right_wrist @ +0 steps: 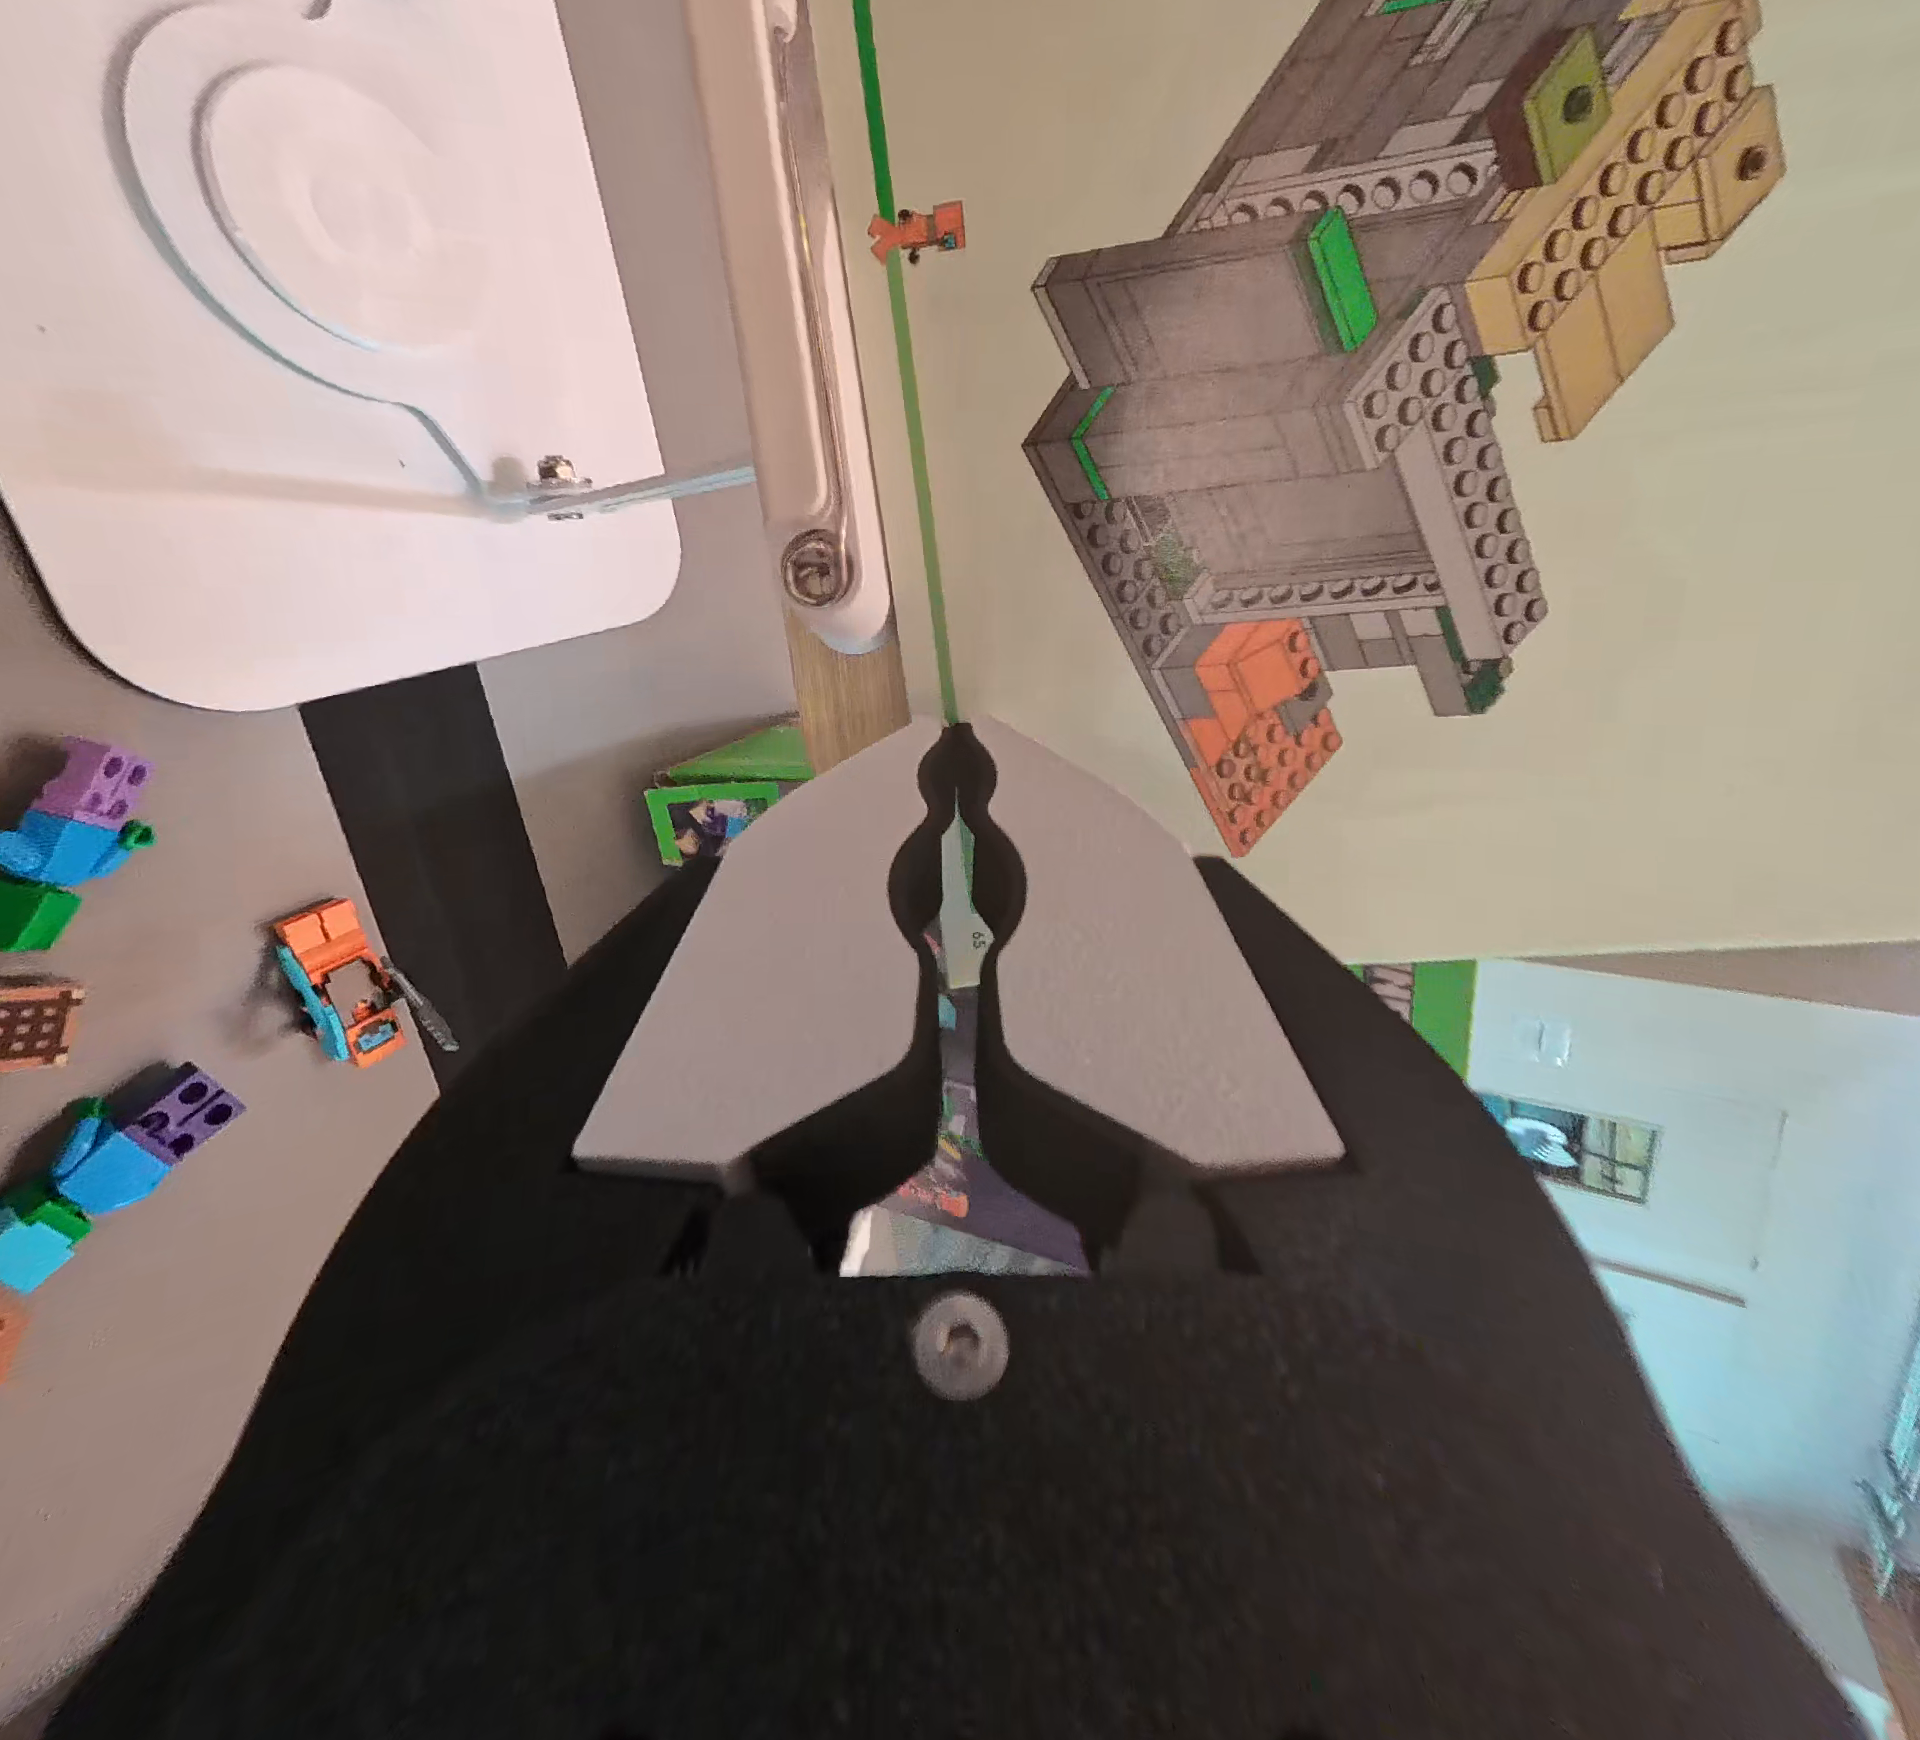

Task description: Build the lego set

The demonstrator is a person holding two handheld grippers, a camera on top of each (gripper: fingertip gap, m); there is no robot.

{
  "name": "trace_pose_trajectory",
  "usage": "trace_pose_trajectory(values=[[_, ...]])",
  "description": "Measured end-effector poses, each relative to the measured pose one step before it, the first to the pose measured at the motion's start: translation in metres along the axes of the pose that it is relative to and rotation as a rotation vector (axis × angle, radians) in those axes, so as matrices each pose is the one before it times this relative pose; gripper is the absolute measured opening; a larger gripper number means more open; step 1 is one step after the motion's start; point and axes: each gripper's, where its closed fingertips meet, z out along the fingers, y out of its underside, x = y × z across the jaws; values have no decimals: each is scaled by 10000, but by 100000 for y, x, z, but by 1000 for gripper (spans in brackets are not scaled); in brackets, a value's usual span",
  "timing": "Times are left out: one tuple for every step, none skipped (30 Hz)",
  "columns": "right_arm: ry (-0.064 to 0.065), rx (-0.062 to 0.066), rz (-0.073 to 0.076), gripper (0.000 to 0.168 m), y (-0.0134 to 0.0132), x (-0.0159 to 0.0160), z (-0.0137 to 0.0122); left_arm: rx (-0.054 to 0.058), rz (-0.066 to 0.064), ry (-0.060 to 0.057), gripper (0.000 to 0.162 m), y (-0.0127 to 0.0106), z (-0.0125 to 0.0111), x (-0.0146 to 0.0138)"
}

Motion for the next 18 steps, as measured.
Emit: trace_pose_trajectory(values=[[195, -9, -26, 0, -181, 117, -121, 234, -70, -40, 0, -135, -252, 128], [118, 143, 112, 0, -359, 100, -221, 258, -137, -7, 0, -248, -315, 109], [8, 187, 254, 0, -399, 41, -300, 231, -166, -45, 0, -244, -317, 17], [46, 143, 313, 0, -347, 120, -345, 170, -124, -13, 0, -168, -309, 64], [146, 174, 328, 0, -394, 239, -419, 107, -102, 10, 0, -118, -291, 137], [173, 223, 402, 0, -499, 237, -462, 122, -66, -67, 0, -126, -282, 60], [173, 204, 479, 0, -529, 218, -470, 139, -52, -112, 0, -152, -273, 13], [242, 176, 504, 0, -518, 265, -473, 151, -128, -72, 0, -189, -285, 49], [281, 166, 541, 0, -539, 284, -467, 188, -198, 18, 0, -251, -310, 185], [249, 190, 597, 0, -587, 189, -494, 224, -227, -20, 0, -291, -351, 156], [219, 203, 627, 0, -605, 100, -491, 237, -231, -88, 0, -318, -382, 63], [196, 172, 613, 0, -558, 30, -467, 276, -229, -70, 0, -374, -398, 84], [182, 132, 574, 0, -473, -17, -430, 288, -245, -102, 0, -397, -414, 31], [156, 114, 540, 0, -403, -66, -404, 296, -246, -178, 0, -423, -425, -88], [140, 124, 501, 0, -361, -121, -368, 315, -244, -199, 0, -453, -468, -136], [144, 123, 426, 0, -312, -145, -355, 328, -258, -203, 0, -503, -483, -154], [161, 101, 354, 0, -236, -133, -321, 333, -250, -236, 0, -521, -500, -198], [166, 102, 368, 0, -212, -92, -308, 280, -224, -209, 0, -489, -473, -166]])
